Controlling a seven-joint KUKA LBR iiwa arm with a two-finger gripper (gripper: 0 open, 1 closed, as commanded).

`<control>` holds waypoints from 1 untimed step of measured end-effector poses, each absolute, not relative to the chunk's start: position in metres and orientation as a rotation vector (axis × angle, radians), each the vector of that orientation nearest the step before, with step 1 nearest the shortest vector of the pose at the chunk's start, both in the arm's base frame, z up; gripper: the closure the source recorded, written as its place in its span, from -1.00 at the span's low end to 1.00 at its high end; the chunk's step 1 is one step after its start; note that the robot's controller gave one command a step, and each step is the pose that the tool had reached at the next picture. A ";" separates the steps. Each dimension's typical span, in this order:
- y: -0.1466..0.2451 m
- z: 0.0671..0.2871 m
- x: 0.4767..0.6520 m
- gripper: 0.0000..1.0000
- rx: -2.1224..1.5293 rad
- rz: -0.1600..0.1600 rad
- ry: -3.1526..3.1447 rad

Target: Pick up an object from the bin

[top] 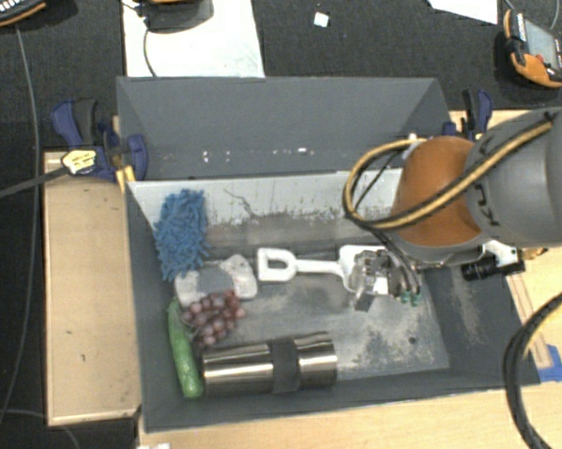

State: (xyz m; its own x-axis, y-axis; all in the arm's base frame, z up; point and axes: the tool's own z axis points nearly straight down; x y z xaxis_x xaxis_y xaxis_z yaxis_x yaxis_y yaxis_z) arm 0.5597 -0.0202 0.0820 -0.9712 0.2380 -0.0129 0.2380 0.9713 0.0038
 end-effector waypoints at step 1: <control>-0.020 0.093 0.559 1.00 0.375 0.004 3.107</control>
Offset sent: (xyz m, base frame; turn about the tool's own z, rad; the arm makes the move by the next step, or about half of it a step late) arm -0.0004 0.0001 0.0498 -0.0002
